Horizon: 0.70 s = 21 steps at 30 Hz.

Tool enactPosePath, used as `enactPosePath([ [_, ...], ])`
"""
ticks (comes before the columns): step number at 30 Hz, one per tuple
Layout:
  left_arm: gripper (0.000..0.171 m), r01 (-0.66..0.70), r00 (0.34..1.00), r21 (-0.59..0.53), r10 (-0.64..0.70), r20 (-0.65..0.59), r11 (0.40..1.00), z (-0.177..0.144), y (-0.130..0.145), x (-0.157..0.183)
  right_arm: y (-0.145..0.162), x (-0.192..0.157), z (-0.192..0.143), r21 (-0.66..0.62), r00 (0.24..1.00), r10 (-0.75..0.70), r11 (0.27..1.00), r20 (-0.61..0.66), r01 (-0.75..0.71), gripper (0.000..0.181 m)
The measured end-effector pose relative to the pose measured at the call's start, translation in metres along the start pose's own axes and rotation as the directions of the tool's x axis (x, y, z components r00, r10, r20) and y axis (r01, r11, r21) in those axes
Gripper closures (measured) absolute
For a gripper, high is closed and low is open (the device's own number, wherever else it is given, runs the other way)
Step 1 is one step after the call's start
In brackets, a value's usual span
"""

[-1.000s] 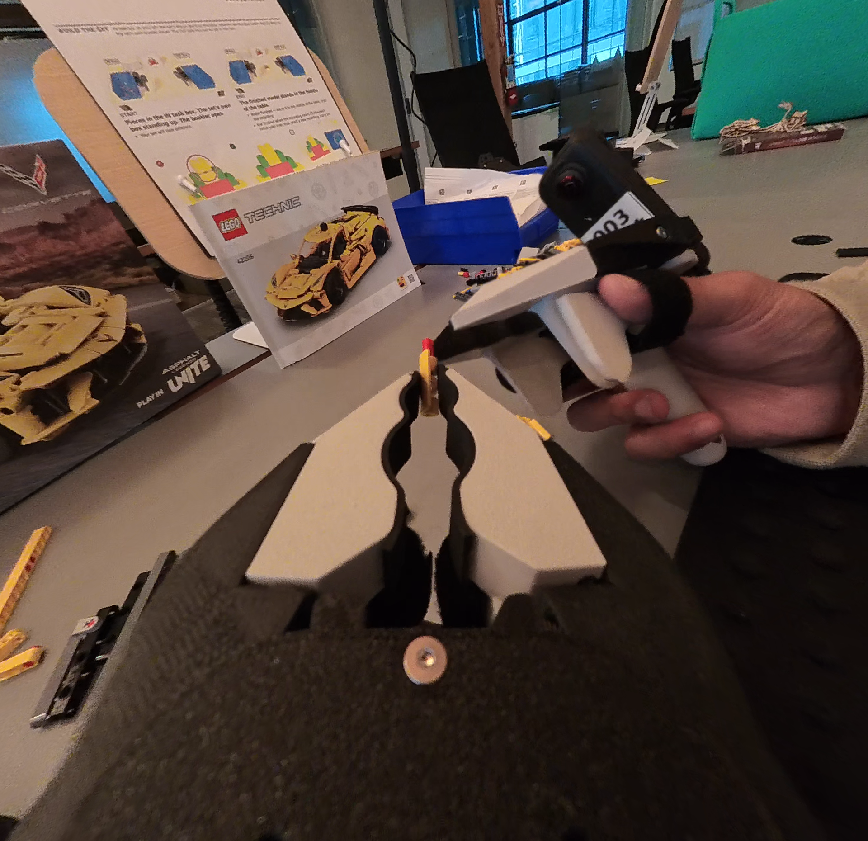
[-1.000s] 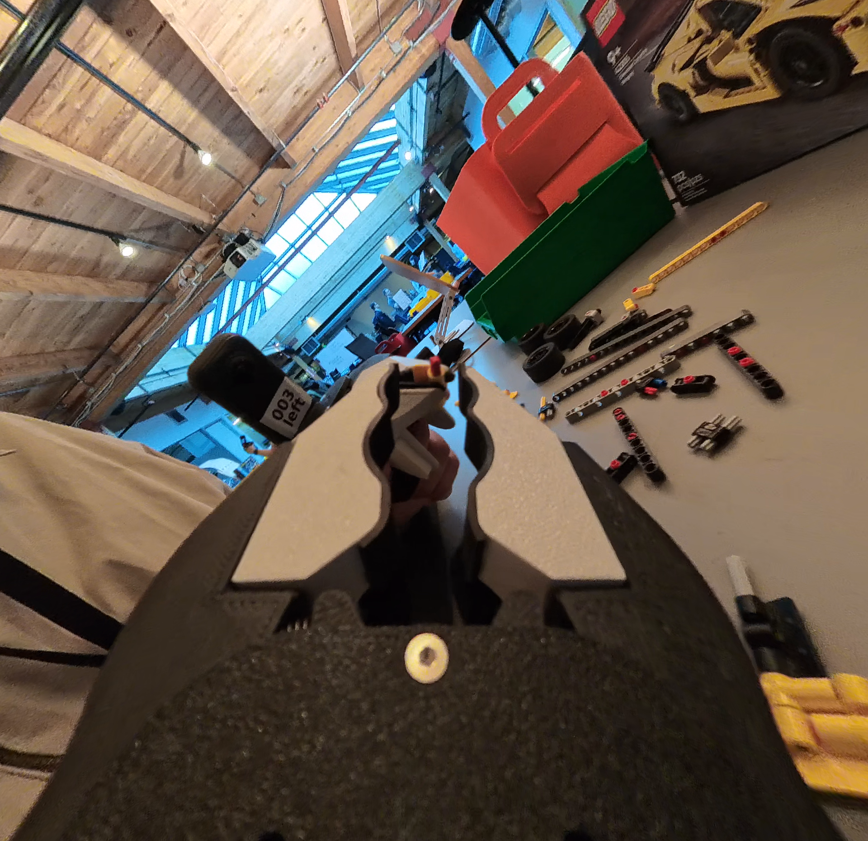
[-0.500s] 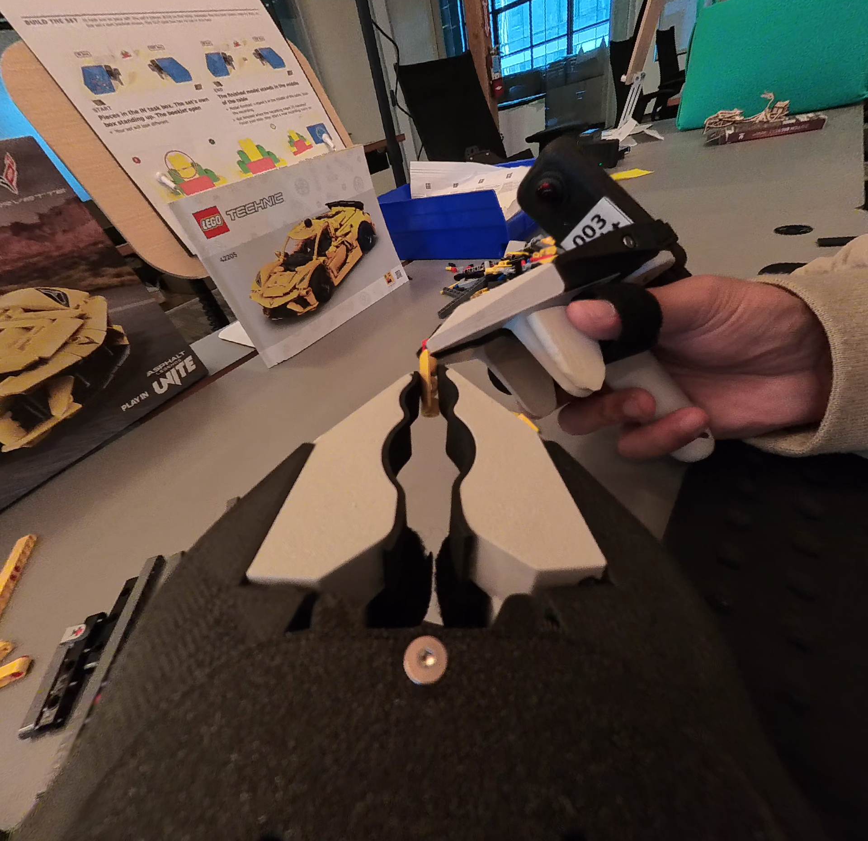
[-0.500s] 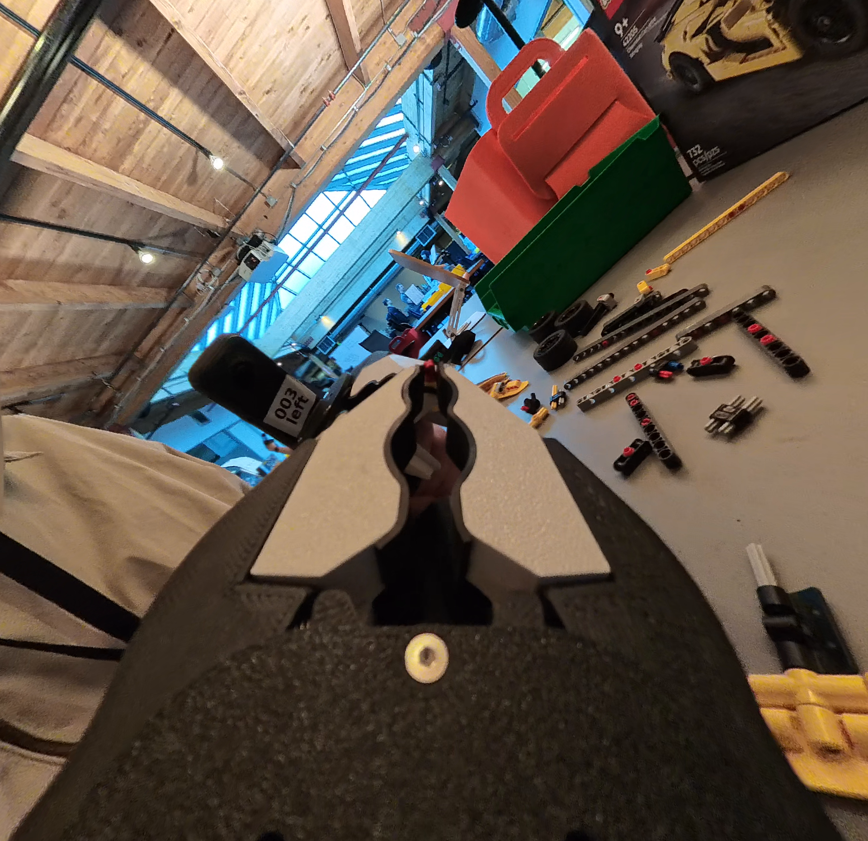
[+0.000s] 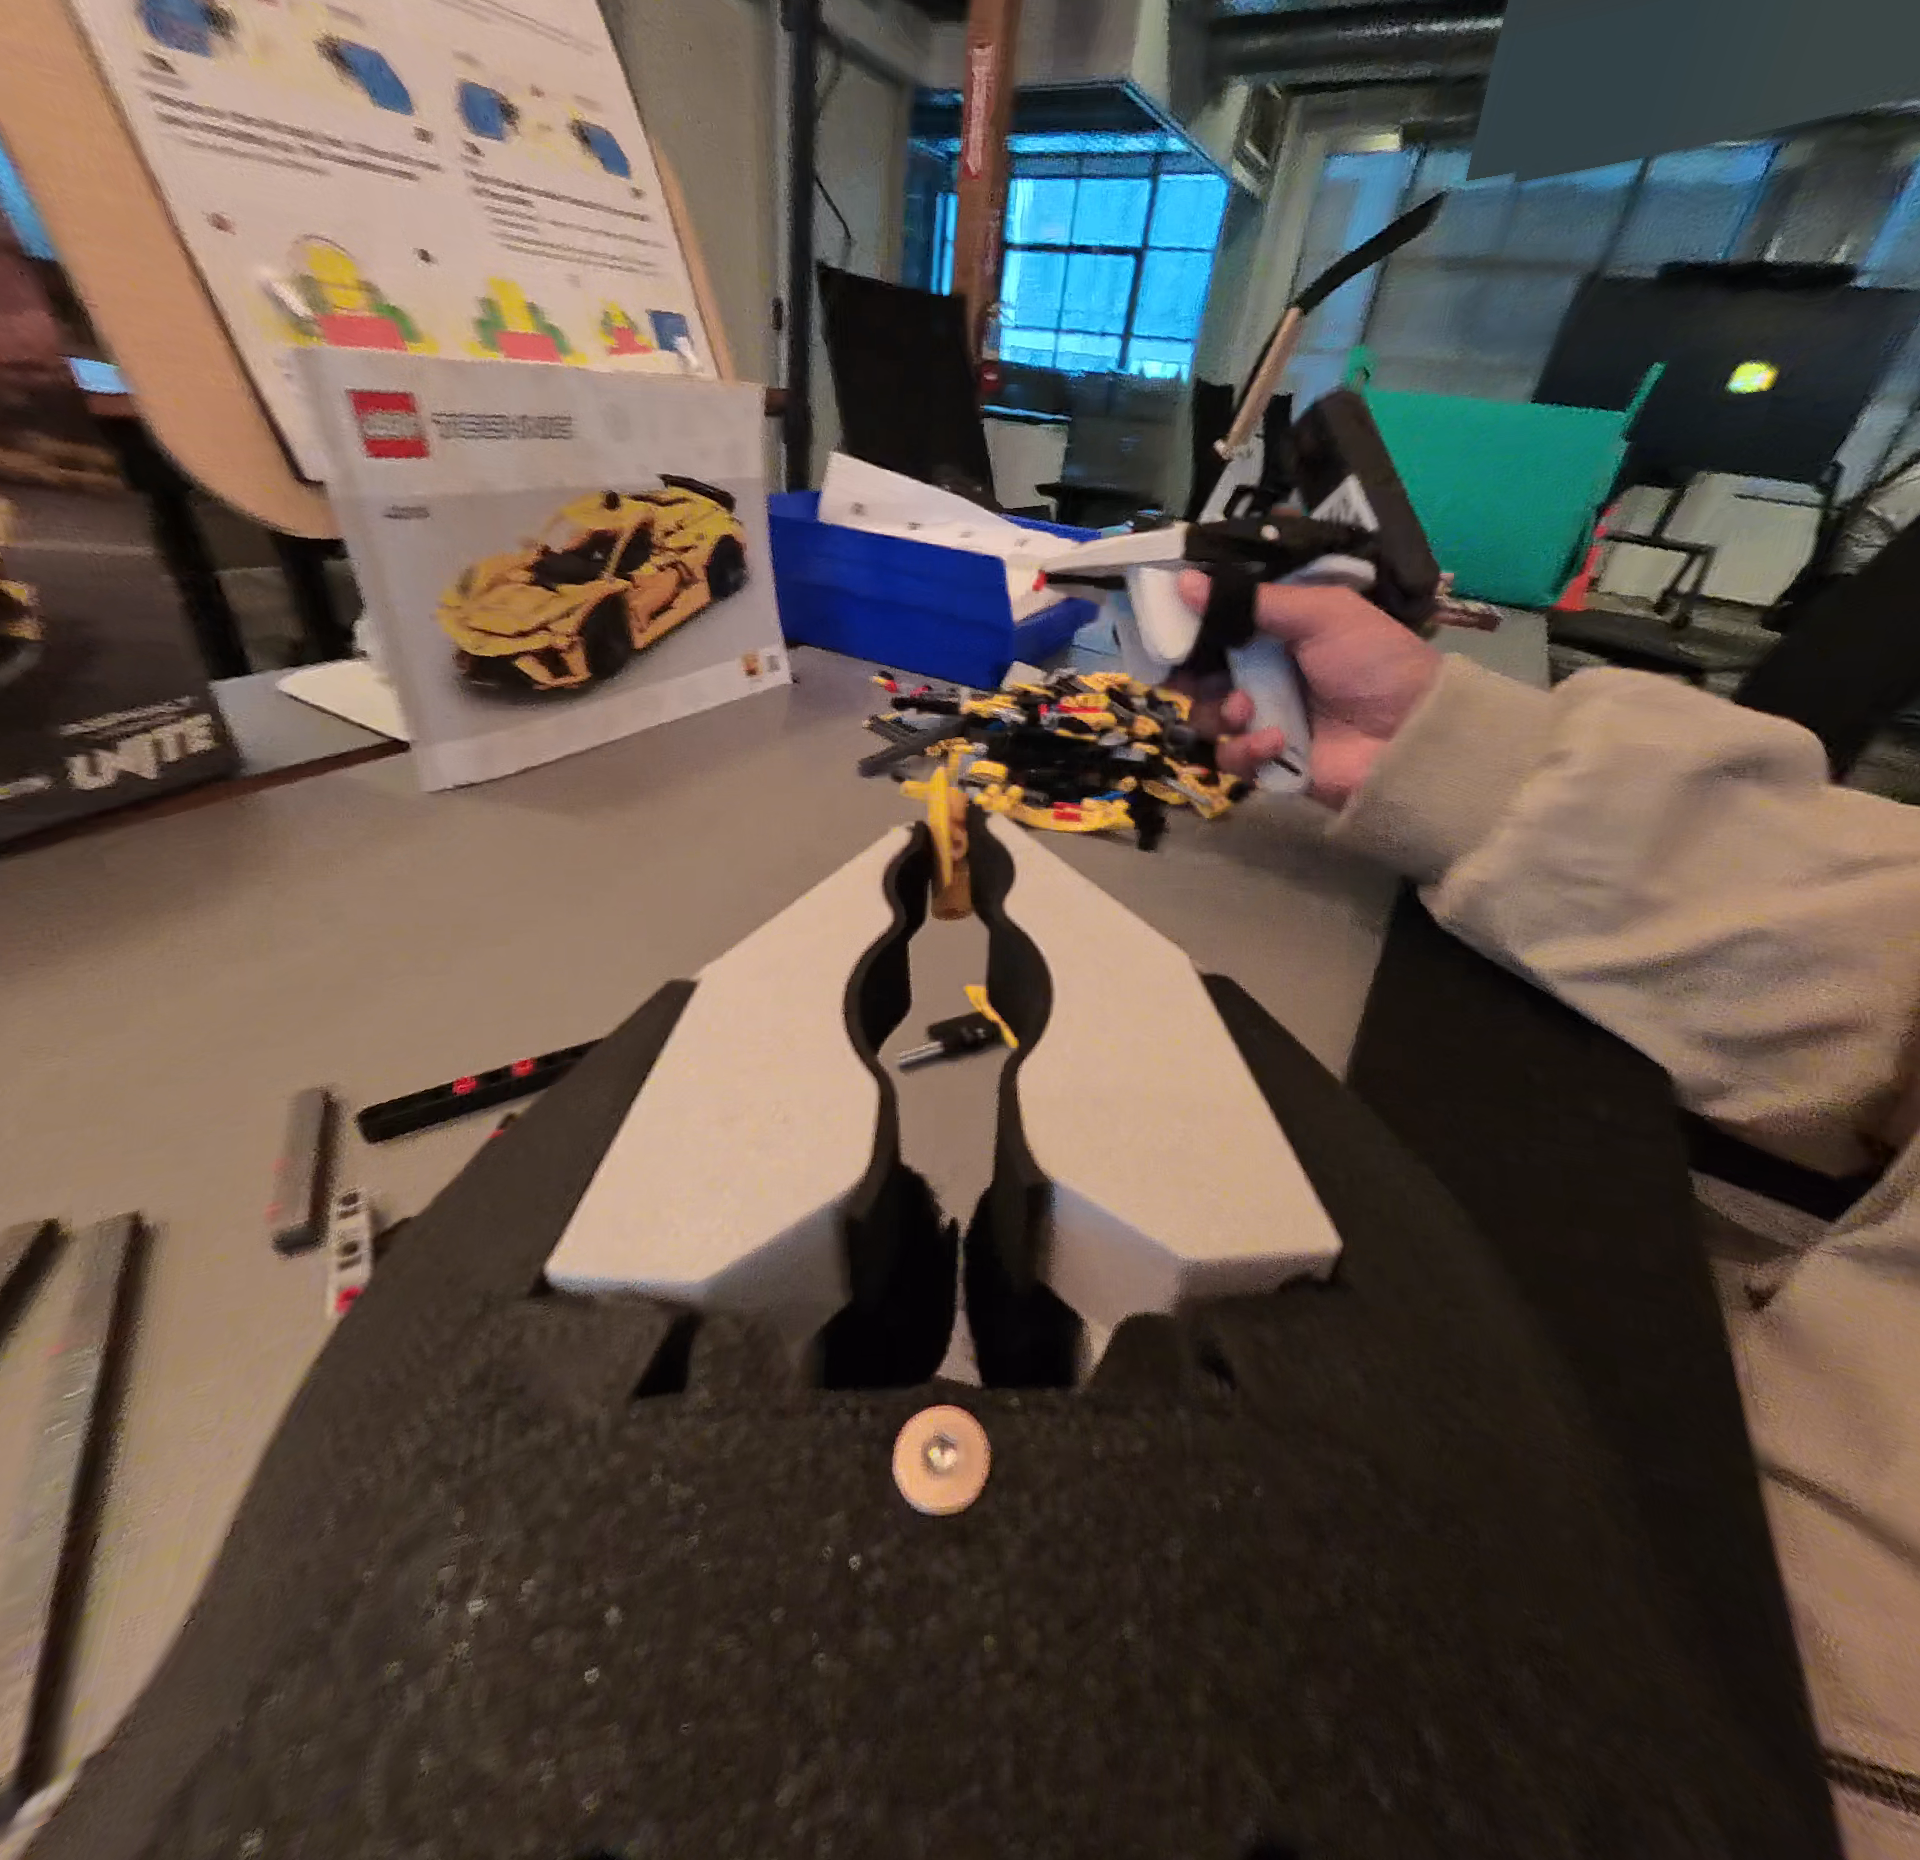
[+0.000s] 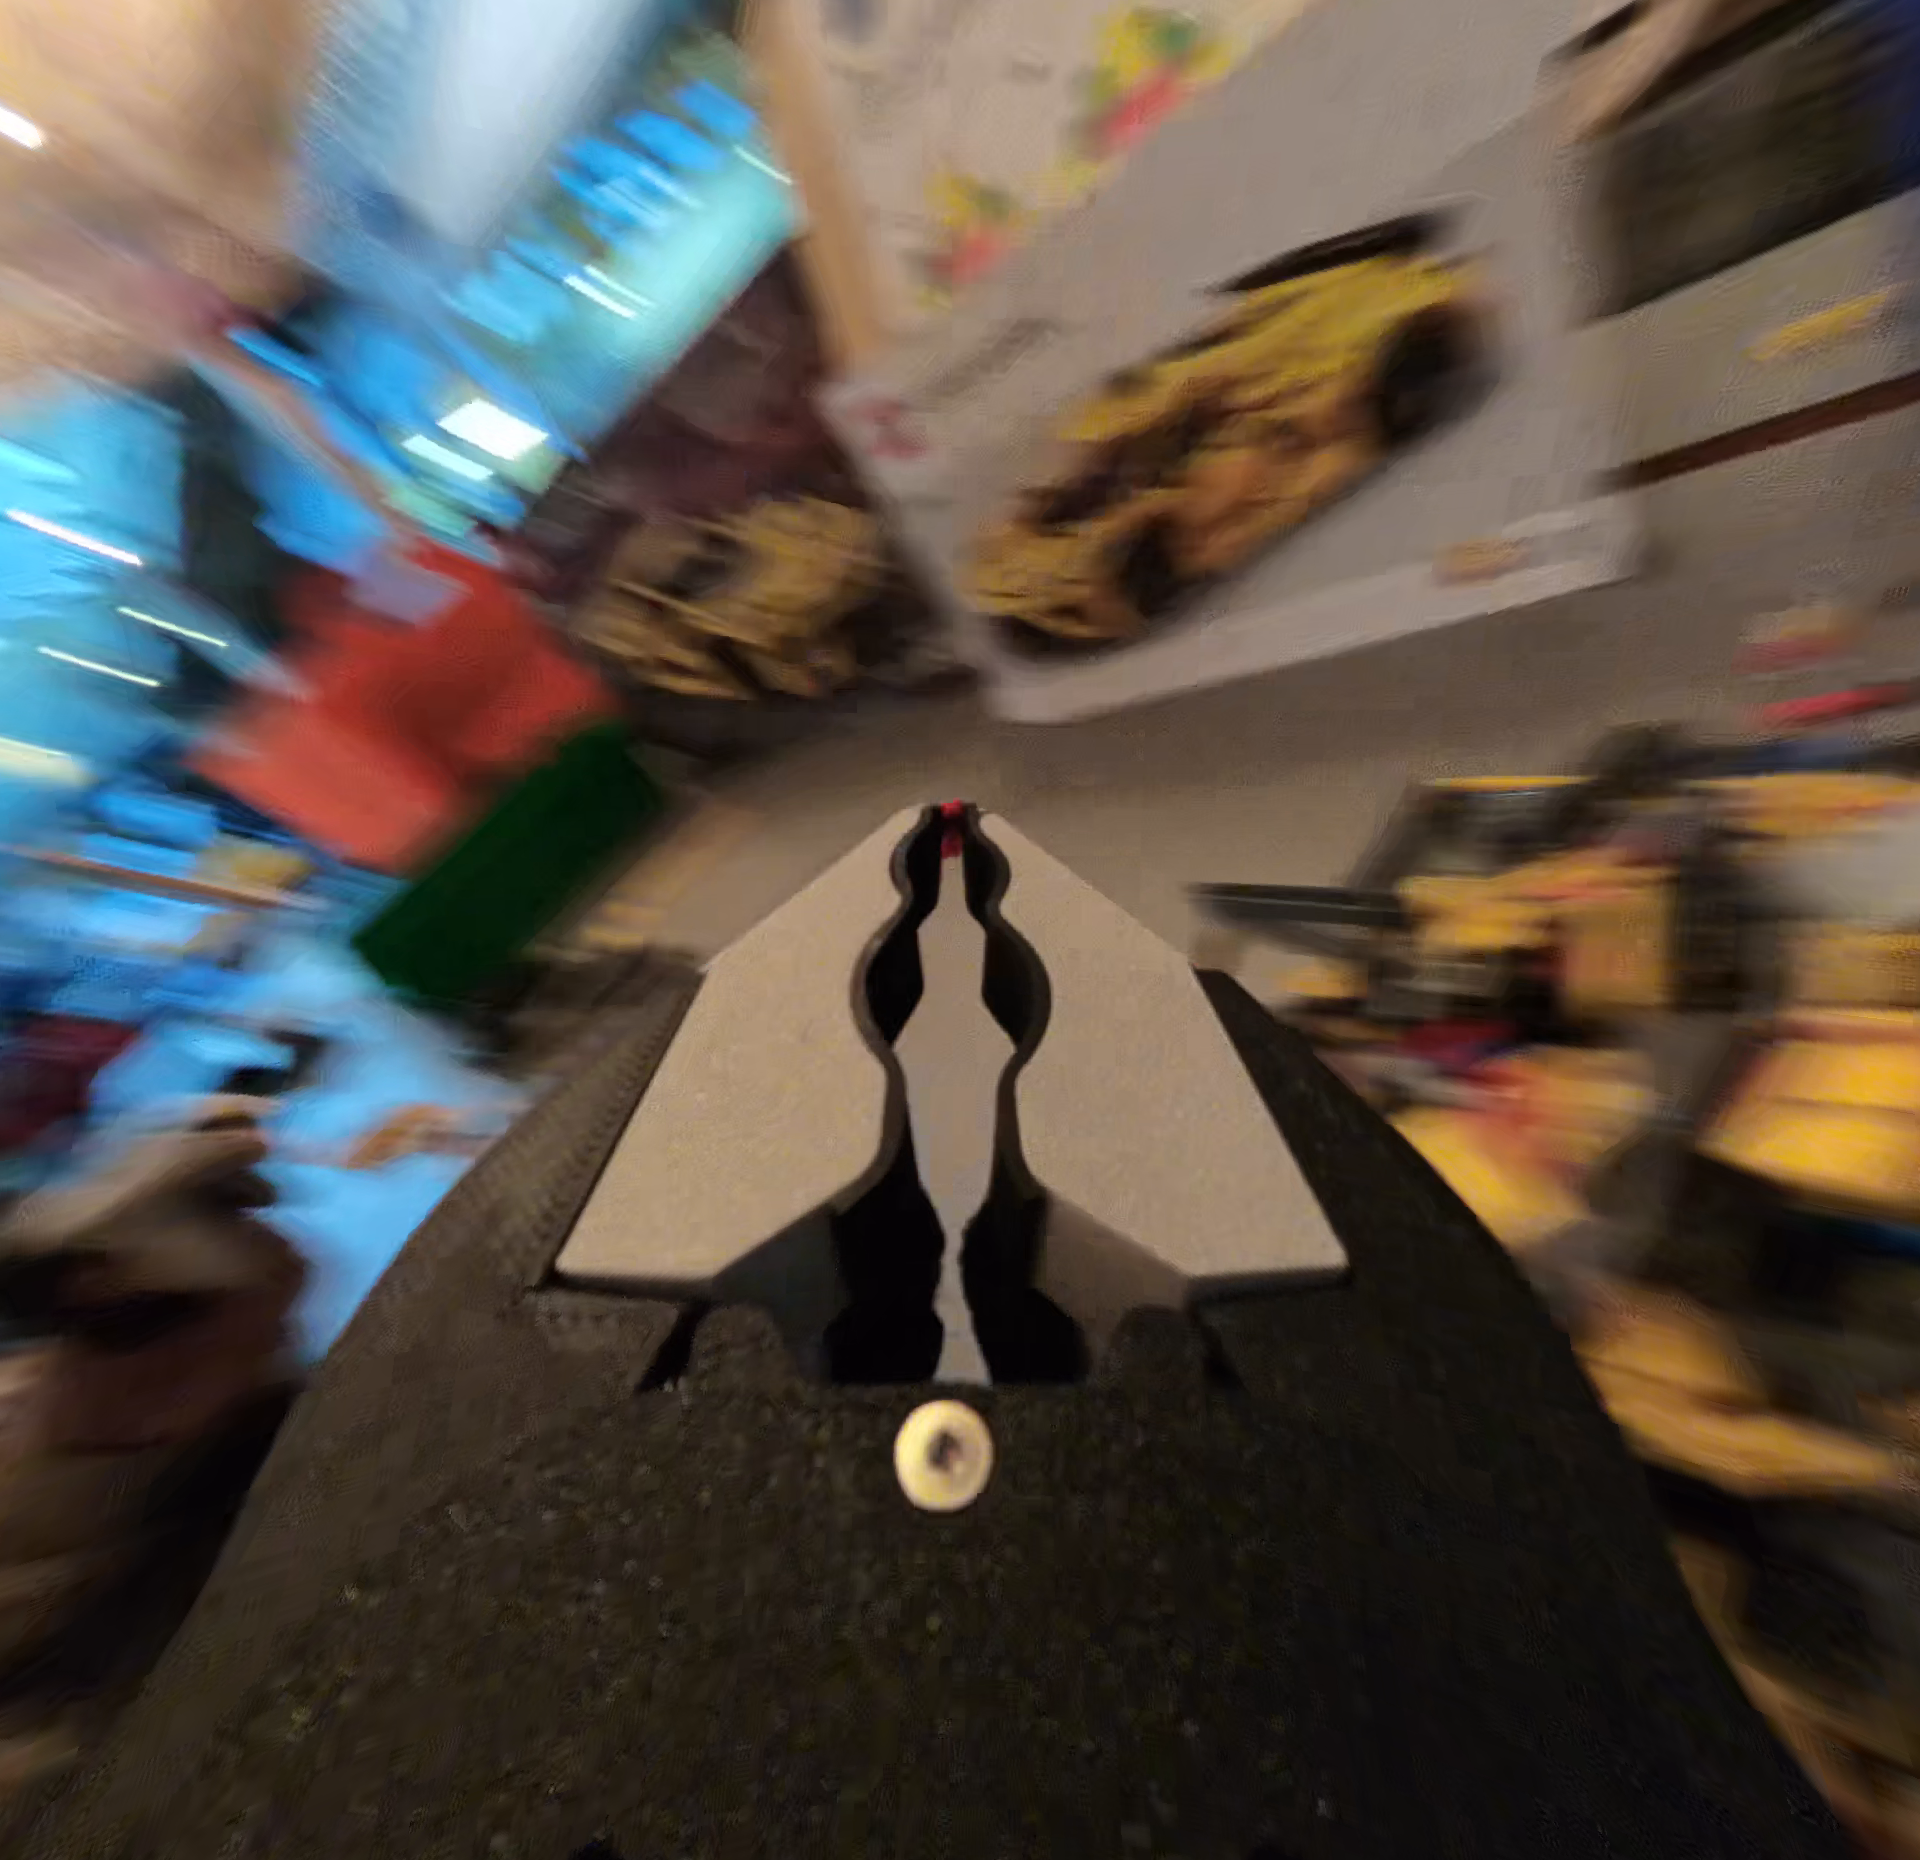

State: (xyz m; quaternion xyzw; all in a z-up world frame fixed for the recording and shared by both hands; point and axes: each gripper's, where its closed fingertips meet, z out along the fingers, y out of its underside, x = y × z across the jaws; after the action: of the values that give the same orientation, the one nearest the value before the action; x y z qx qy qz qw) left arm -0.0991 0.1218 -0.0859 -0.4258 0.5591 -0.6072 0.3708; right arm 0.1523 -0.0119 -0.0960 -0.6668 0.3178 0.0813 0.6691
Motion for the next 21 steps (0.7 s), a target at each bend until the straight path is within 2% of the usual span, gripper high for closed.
enactPosePath([
  [1, 0.165, 0.011, 1.0, -0.011, -0.011, -0.021, 1.0, 0.002, 0.002, 0.003, 0.0, 0.031, -0.008, -0.099, 0.982, -0.125, 0.989, -0.14, 0.112, 0.178],
  [2, 0.165, 0.038, 0.998, -0.023, -0.039, -0.039, 0.999, 0.004, 0.005, 0.005, 0.001, 0.058, -0.017, -0.2, 0.949, -0.209, 0.966, -0.235, 0.163, 0.177],
  [3, 0.165, 0.072, 0.997, -0.032, -0.073, -0.037, 0.997, 0.005, 0.008, 0.003, -0.003, 0.078, -0.027, -0.24, 0.917, -0.254, 0.953, -0.308, 0.184, 0.178],
  [5, 0.165, 0.169, 0.983, -0.04, -0.171, -0.067, 0.985, 0.006, 0.01, 0.0, -0.008, 0.101, -0.042, -0.276, 0.876, -0.293, 0.941, -0.384, 0.193, 0.178],
  [7, 0.165, 0.325, 0.937, -0.024, -0.325, -0.127, 0.945, 0.005, 0.007, -0.003, 0.002, 0.119, -0.051, -0.368, 0.856, -0.32, 0.915, -0.406, 0.167, 0.171],
  [9, 0.165, 0.47, 0.862, -0.031, -0.467, -0.196, 0.882, 0.003, 0.006, -0.006, -0.002, 0.128, -0.059, -0.374, 0.826, -0.362, 0.905, -0.432, 0.201, 0.164],
  [12, 0.165, 0.666, 0.69, -0.08, -0.653, -0.313, 0.741, 0.002, 0.005, -0.005, -0.024, 0.117, -0.066, -0.299, 0.79, -0.421, 0.902, -0.446, 0.312, 0.158],
  [14, 0.165, 0.74, 0.606, -0.086, -0.716, -0.347, 0.668, 0.0, 0.004, -0.009, -0.029, 0.1, -0.06, -0.293, 0.761, -0.506, 0.861, -0.406, 0.416, 0.151],
  [16, 0.165, 0.781, 0.56, -0.077, -0.75, -0.351, 0.619, -0.001, 0.004, -0.016, -0.019, 0.057, -0.04, -0.301, 0.752, -0.606, 0.79, -0.259, 0.534, 0.145],
  [17, 0.165, 0.798, 0.537, -0.077, -0.764, -0.358, 0.597, -0.002, 0.004, -0.018, -0.007, 0.025, -0.025, -0.286, 0.758, -0.635, 0.761, -0.147, 0.582, 0.143],
  [19, 0.165, 0.827, 0.487, -0.089, -0.787, -0.38, 0.555, -0.003, 0.003, -0.019, 0.027, -0.059, 0.005, -0.176, 0.778, -0.617, 0.758, 0.121, 0.628, 0.136],
  [21, 0.165, 0.84, 0.462, -0.101, -0.799, -0.384, 0.534, -0.003, 0.004, -0.02, 0.069, -0.134, 0.029, -0.086, 0.742, -0.59, 0.761, 0.319, 0.642, 0.135],
])
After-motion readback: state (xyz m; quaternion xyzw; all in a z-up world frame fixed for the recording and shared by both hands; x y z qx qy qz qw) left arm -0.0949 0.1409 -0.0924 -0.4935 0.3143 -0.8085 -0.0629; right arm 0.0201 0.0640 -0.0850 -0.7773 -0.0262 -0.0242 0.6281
